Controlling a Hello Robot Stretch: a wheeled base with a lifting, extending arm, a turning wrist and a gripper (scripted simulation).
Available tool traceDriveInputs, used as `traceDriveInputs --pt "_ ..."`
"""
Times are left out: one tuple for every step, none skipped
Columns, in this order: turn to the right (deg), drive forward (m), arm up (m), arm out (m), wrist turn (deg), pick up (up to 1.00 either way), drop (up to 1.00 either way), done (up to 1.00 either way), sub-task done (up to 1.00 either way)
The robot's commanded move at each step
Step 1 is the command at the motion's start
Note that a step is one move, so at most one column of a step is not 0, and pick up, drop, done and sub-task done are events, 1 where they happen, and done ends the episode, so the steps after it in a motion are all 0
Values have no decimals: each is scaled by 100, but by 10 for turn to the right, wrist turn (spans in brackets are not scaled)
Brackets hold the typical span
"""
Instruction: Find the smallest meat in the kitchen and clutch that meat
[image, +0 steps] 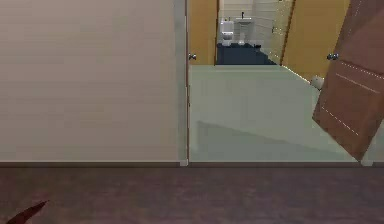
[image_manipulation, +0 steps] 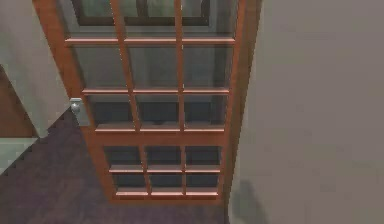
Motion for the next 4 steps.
traceDriveInputs --pt "90 0 0 0 0 0 0 0 0" --pt "30 0 0 0 0 0 0 0 0" --pt "0 45 0 0 0 0 0 0 0" --pt "120 0 0 0 0 0 0 0 0"
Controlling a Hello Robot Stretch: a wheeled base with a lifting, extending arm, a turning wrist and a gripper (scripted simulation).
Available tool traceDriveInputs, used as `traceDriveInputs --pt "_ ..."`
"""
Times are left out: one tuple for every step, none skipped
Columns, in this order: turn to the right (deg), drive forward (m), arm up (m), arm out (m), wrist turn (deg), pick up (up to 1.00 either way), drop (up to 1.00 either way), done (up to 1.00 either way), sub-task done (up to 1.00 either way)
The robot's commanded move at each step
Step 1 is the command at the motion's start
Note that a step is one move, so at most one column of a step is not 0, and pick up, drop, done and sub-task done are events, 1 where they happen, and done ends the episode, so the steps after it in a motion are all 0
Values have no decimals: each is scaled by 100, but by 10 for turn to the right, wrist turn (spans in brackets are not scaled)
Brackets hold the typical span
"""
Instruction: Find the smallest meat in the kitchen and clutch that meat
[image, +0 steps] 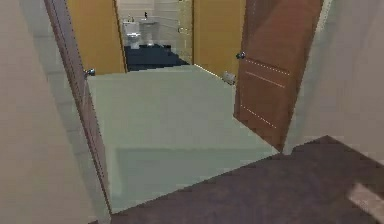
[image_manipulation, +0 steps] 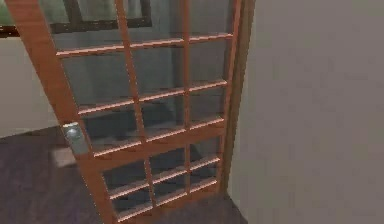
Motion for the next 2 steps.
traceDriveInputs --pt "0 80 0 0 0 0 0 0 0" --pt "-180 0 0 0 0 0 0 0 0"
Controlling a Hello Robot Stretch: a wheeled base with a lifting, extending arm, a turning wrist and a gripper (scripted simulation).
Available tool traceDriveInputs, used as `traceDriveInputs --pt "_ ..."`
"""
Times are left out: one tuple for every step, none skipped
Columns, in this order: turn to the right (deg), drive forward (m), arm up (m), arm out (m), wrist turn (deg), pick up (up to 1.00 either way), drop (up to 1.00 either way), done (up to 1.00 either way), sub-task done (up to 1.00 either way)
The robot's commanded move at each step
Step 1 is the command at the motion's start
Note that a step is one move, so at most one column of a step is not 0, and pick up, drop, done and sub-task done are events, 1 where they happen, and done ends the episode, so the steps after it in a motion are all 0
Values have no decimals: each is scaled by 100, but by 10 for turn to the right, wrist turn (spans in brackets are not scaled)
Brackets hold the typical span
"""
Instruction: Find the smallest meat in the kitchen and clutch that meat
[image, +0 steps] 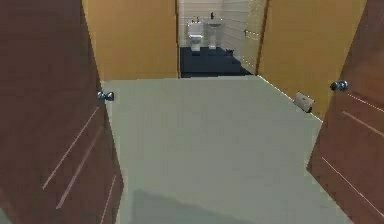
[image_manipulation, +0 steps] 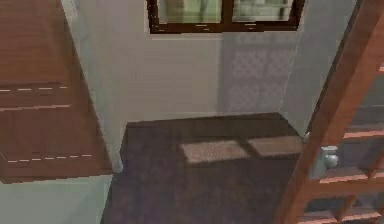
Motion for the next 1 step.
traceDriveInputs --pt "0 100 0 0 0 0 0 0 0"
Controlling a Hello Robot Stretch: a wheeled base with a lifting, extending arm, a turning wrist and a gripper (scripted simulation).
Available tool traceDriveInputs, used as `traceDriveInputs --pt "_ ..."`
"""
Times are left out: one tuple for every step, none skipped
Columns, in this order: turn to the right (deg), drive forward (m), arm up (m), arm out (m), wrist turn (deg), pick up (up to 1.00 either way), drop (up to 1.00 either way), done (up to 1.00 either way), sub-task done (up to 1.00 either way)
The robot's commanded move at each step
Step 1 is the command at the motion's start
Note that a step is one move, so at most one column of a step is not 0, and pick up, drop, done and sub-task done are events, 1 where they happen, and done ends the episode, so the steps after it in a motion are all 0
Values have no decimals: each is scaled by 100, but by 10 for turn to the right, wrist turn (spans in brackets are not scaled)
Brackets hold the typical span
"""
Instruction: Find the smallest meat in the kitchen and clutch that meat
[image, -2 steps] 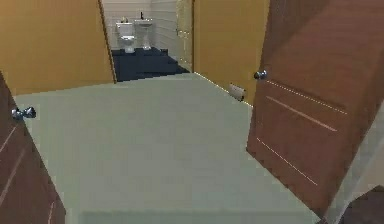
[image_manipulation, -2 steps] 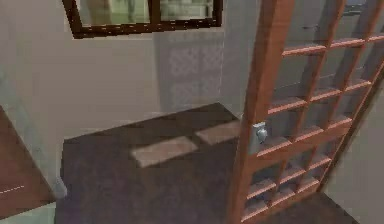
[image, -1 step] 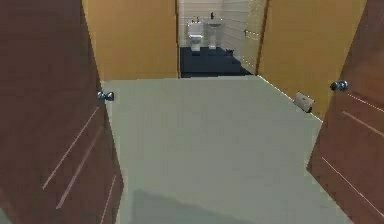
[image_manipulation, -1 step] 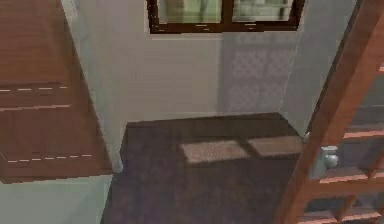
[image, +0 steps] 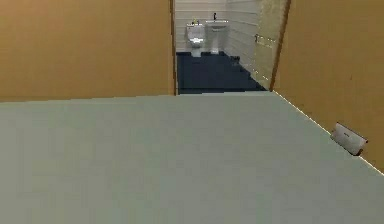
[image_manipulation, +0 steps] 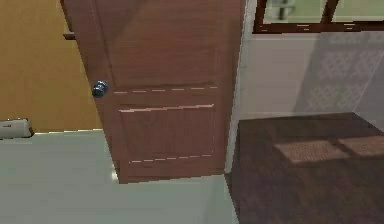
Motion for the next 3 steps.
traceDriveInputs --pt "0 65 0 0 0 0 0 0 0" --pt "-450 0 0 0 0 0 0 0 0" --pt "-60 0 0 0 0 0 0 0 0"
